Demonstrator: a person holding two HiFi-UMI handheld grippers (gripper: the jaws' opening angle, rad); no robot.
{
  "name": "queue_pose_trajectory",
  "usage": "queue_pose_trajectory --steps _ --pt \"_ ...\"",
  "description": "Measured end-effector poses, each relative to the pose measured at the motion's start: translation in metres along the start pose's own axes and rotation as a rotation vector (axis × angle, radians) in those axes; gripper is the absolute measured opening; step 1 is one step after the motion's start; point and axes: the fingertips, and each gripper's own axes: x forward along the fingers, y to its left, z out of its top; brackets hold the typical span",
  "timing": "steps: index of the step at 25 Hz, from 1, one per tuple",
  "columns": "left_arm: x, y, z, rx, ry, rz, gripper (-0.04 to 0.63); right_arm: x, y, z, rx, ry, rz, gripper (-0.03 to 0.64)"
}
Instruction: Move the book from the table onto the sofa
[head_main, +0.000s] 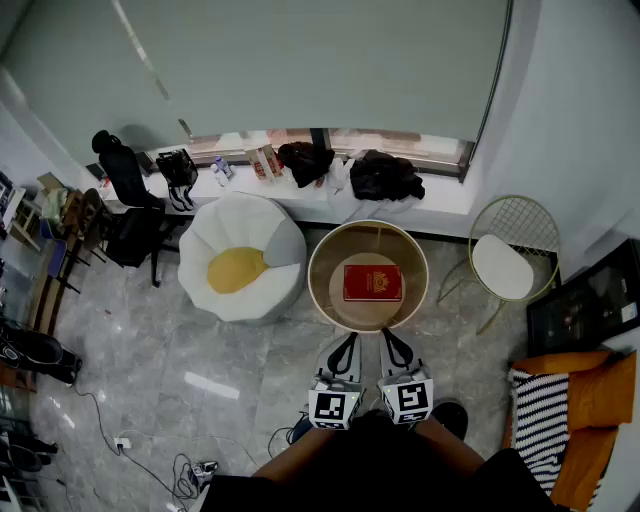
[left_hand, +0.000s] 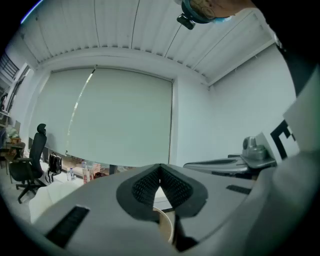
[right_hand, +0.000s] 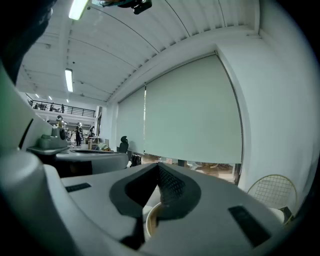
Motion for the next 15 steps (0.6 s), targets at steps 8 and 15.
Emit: queue_pose_trajectory --steps 8,15 --pt "0.001 0.0 -0.01 -0.019 0.015 0.033 0.014 -0.011 -0.009 -0.003 0.02 -0.023 0.01 0.015" --pt "-0.008 -0.002 -0.028 -0.014 0.046 0.106 0.014 -0.032 -0.03 -0.024 0.06 -0.015 0.017 0.015"
